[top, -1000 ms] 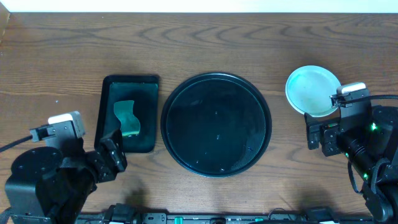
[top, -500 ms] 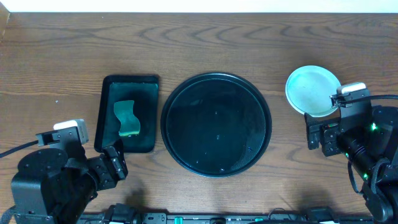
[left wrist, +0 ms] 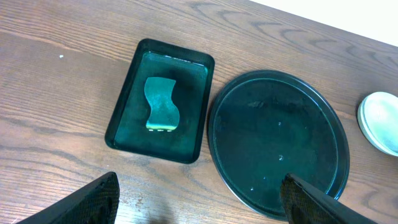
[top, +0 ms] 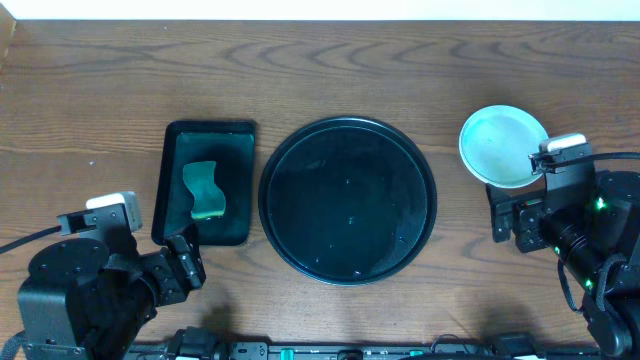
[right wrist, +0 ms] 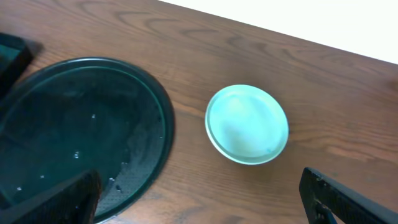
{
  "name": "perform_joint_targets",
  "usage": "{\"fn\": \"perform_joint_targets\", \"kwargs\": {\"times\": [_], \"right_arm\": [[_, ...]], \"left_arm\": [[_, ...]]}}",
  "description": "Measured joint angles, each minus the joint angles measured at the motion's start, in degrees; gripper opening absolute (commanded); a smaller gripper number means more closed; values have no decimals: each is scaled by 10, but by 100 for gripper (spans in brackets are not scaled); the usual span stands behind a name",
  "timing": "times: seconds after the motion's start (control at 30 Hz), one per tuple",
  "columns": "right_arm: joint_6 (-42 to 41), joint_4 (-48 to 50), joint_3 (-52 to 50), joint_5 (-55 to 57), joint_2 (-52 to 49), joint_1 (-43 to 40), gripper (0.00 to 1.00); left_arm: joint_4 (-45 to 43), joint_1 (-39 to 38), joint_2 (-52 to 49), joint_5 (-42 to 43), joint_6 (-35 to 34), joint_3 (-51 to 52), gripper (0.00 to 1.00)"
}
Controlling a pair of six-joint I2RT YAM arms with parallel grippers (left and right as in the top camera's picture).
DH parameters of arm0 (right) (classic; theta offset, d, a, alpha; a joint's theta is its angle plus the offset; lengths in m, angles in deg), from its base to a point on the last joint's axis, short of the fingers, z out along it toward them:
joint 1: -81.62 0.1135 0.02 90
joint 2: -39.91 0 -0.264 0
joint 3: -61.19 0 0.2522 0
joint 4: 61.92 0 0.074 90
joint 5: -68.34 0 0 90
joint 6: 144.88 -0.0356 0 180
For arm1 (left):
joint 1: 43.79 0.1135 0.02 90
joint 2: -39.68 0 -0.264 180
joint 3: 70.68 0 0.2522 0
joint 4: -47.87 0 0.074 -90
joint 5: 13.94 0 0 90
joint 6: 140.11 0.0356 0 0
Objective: Clean dirty plates on tray and stack at the side
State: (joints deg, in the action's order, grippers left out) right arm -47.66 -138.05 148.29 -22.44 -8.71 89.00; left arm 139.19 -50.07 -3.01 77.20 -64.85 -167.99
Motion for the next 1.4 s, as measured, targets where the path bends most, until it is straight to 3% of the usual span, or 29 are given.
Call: {"fn": "perform_joint_targets", "kwargs": {"times": [0.73, 0.93, 1.4], "right_arm": [[-11, -13, -3, -23, 3, 0, 99], [-27, 106, -82, -24, 64, 0, 99], [-136, 499, -486, -46, 379, 0, 99]], "left_arm": [[0, 0, 0, 0, 0, 0, 83], [1, 0, 0, 0, 0, 0, 83], [0, 0, 0, 0, 0, 0, 83]]}}
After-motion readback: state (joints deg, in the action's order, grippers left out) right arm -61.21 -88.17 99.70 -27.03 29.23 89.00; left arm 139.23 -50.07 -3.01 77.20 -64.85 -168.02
